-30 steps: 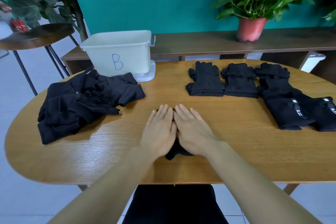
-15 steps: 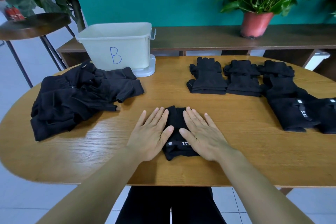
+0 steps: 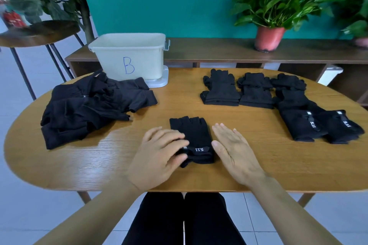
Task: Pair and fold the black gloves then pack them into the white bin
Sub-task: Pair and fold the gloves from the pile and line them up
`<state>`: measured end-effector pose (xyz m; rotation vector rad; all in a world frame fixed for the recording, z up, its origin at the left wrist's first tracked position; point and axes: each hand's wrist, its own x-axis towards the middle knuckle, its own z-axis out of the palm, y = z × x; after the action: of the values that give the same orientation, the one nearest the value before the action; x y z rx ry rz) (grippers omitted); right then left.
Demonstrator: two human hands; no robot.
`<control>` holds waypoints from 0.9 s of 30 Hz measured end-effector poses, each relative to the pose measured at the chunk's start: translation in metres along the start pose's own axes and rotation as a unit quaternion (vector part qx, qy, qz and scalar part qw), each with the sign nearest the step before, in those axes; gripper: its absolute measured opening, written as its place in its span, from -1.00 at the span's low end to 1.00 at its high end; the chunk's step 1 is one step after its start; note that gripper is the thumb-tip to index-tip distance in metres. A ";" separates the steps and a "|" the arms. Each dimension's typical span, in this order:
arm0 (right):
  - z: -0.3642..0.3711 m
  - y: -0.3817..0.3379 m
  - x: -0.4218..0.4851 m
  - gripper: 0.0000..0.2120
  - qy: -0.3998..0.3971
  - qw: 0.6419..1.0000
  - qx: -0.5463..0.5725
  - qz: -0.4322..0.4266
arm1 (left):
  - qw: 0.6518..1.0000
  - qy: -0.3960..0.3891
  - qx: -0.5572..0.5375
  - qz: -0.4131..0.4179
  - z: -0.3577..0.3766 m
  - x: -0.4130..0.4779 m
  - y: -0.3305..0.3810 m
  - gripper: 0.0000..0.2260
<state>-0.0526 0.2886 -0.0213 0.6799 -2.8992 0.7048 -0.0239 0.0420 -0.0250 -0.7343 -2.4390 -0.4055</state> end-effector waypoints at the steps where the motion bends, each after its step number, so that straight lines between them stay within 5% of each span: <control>1: 0.001 -0.002 -0.002 -0.23 0.004 1.000 -0.013 -0.017 | 1.000 -0.020 0.005 0.022 -0.001 -0.001 0.003 -0.69; 9: 0.006 -0.018 -0.007 -0.30 0.003 0.994 -0.079 -0.082 | 0.993 -0.116 0.033 0.010 0.003 0.006 -0.002 -0.65; 16: 0.004 -0.021 -0.007 -0.35 0.016 0.994 -0.058 -0.087 | 0.997 -0.051 -0.040 -0.037 0.005 0.008 0.002 -0.74; 20: 0.010 -0.020 -0.008 -0.61 0.035 0.998 0.010 -0.045 | 0.986 -0.038 -0.129 -0.099 0.003 -0.001 0.008 -0.74; 24: 0.016 -0.018 -0.009 -0.77 0.048 0.996 0.077 0.022 | 0.975 -0.151 -0.116 -0.118 -0.002 -0.006 0.010 -0.46; 27: 0.013 -0.019 -0.006 -0.80 0.068 0.991 0.097 0.059 | 0.974 -0.115 -0.131 -0.147 0.004 0.000 0.006 -0.62</control>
<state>-0.0388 0.2695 -0.0262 0.4597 -2.7879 1.0142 -0.0224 0.0490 -0.0277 -0.5477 -2.7574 -0.8100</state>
